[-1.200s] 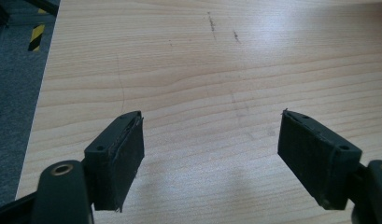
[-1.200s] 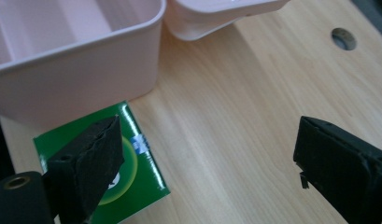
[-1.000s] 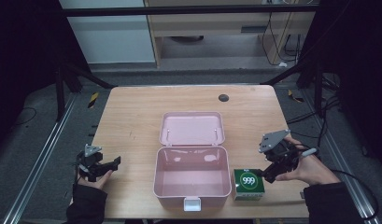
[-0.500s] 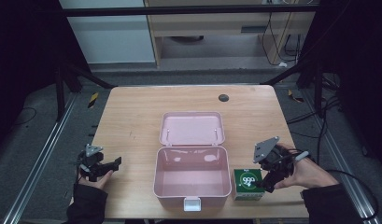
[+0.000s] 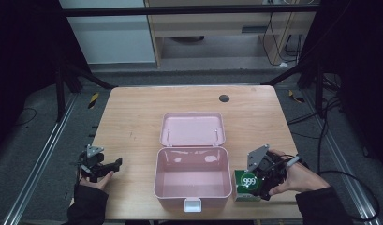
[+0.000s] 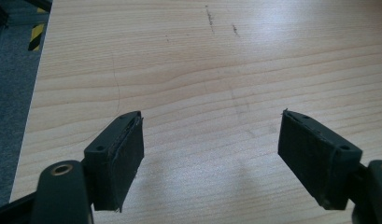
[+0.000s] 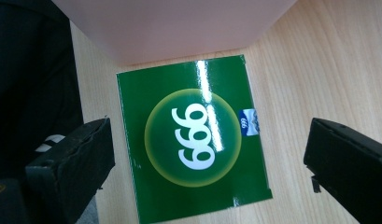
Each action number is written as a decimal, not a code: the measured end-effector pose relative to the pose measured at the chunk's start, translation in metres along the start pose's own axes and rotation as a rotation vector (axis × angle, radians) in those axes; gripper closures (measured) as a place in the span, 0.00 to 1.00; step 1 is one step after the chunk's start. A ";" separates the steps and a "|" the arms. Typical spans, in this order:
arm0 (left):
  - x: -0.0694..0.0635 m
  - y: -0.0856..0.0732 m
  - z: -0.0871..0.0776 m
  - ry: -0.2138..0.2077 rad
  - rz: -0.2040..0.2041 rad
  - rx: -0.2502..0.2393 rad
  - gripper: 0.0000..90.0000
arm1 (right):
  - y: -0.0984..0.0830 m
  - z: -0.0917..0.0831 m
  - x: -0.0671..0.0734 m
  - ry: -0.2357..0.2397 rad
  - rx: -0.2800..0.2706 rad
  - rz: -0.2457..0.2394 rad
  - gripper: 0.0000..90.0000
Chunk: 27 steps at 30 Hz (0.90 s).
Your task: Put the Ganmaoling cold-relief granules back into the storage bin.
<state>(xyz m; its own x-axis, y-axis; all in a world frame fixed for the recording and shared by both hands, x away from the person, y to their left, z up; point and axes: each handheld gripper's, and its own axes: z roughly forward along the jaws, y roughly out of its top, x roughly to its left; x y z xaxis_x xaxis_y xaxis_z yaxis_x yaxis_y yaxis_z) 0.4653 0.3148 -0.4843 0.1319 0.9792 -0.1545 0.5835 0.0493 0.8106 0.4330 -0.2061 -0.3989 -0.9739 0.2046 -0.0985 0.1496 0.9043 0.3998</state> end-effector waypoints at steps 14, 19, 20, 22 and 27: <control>0.000 0.000 0.001 0.002 0.001 0.000 0.24 | -0.003 0.022 0.002 0.035 0.048 -0.011 0.03; 0.000 0.000 0.001 0.002 0.004 0.003 0.24 | -0.005 0.030 0.002 0.035 0.055 -0.004 0.03; 0.000 0.000 0.001 0.002 0.004 0.004 0.24 | -0.005 0.032 0.001 0.040 0.057 -0.007 0.04; 0.000 0.000 0.001 0.003 0.005 0.004 0.24 | -0.007 0.035 0.000 0.043 0.070 -0.009 0.04; 0.000 0.000 0.001 0.003 0.007 0.005 0.24 | -0.008 0.042 0.001 0.055 0.080 -0.015 0.06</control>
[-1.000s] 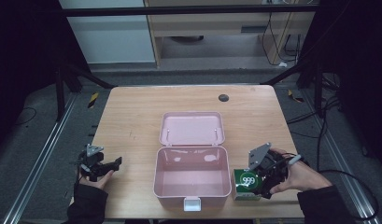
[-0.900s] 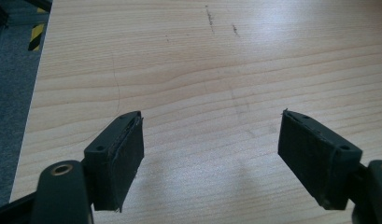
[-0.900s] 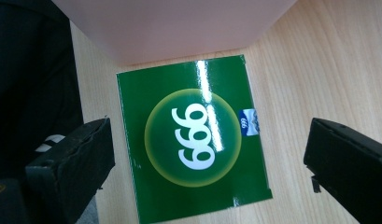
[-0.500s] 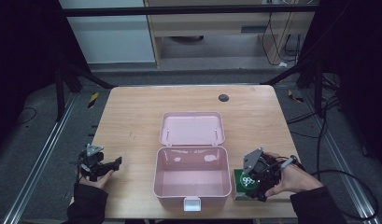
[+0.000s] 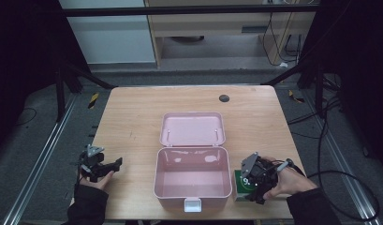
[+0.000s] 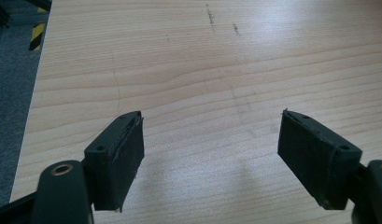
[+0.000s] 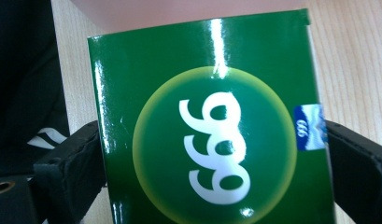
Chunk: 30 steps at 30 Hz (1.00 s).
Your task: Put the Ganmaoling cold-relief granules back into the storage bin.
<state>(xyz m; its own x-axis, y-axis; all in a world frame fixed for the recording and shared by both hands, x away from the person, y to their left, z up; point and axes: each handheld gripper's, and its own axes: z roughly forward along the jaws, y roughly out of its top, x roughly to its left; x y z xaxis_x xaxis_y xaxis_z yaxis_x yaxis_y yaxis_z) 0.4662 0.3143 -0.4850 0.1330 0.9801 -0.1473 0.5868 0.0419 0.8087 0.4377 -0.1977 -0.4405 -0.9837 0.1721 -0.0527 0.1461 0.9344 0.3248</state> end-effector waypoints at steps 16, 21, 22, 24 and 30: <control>0.000 0.000 0.001 0.000 0.001 0.005 0.25 | 0.003 0.012 -0.003 0.031 0.048 -0.012 0.11; 0.000 0.000 0.001 0.000 -0.002 0.002 0.25 | 0.004 0.012 -0.003 0.032 0.050 0.000 0.14; 0.000 0.000 0.001 0.000 -0.002 0.001 0.25 | 0.003 0.011 -0.003 0.033 0.050 0.007 0.16; 0.000 0.000 0.001 0.000 -0.003 -0.001 0.25 | 0.003 0.011 -0.003 0.034 0.049 0.013 0.17; 0.000 0.001 0.000 0.001 0.000 -0.001 0.25 | 0.002 0.008 -0.004 0.036 0.055 0.029 0.18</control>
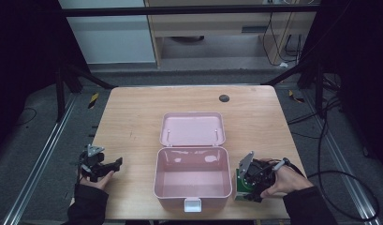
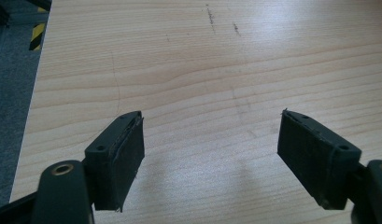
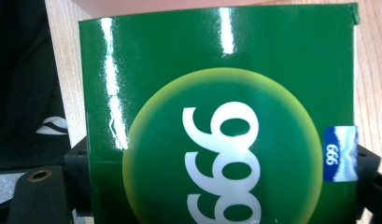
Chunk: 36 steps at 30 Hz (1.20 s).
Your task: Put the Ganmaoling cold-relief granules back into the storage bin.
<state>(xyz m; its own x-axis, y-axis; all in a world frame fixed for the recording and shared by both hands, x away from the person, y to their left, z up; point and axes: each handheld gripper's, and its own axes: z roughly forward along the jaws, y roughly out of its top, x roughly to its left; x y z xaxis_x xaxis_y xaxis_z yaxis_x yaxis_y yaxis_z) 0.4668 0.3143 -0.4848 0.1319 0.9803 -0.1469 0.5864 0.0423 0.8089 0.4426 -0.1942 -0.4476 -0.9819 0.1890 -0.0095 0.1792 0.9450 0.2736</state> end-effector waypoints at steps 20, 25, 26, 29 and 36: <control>0.000 0.000 0.000 -0.001 0.000 0.000 0.25 | -0.005 -0.056 0.000 -0.052 -0.054 0.035 0.18; 0.000 0.000 0.000 0.000 -0.001 -0.002 0.25 | -0.003 -0.073 -0.001 -0.067 -0.052 0.046 0.18; 0.000 0.000 0.000 0.000 -0.001 -0.002 0.25 | -0.003 -0.073 -0.001 -0.067 -0.052 0.046 0.18; 0.000 0.000 0.000 0.001 0.000 -0.001 0.25 | -0.002 -0.083 0.000 -0.078 -0.058 0.053 0.18; 0.000 0.000 0.000 0.000 -0.001 0.002 0.25 | 0.003 -0.102 0.001 -0.102 -0.084 0.048 0.18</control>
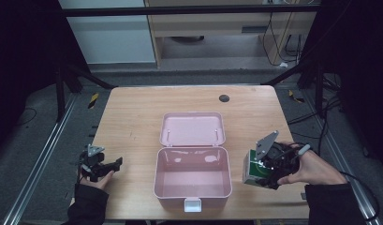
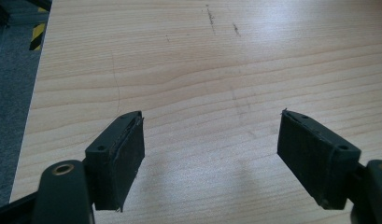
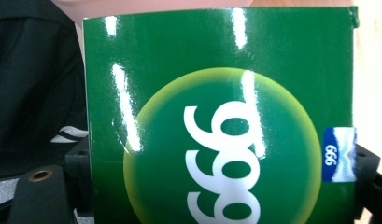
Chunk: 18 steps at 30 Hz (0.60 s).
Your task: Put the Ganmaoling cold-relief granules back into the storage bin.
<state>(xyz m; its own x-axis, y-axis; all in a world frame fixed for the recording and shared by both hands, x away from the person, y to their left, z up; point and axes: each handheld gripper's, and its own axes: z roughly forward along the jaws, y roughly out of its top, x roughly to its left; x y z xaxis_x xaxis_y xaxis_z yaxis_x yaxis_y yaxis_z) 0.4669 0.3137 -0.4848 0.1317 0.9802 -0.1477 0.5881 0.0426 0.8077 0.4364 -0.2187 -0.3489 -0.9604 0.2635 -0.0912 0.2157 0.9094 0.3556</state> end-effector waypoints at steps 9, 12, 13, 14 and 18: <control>0.000 0.000 0.000 -0.001 0.001 0.002 0.25 | 0.019 -0.019 -0.002 -0.019 -0.013 -0.001 0.18; 0.000 0.000 0.000 -0.002 0.000 0.002 0.25 | 0.023 -0.023 -0.003 -0.021 -0.017 -0.009 0.18; 0.000 0.000 0.000 -0.002 0.000 0.000 0.25 | 0.025 -0.025 -0.003 -0.020 -0.016 -0.009 0.18; 0.000 0.000 0.000 -0.003 0.000 0.000 0.25 | 0.028 -0.027 -0.002 -0.021 -0.015 -0.012 0.18; 0.000 0.000 0.000 -0.002 0.000 0.001 0.25 | 0.034 -0.034 -0.001 -0.027 -0.023 -0.018 0.18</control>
<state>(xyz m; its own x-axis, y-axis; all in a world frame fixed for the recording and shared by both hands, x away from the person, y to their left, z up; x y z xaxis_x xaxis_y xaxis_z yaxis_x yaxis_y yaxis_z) 0.4669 0.3139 -0.4848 0.1334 0.9798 -0.1487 0.5891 0.0423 0.8070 0.4389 -0.1991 -0.3055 -0.9589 0.2561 -0.1223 0.1944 0.9066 0.3745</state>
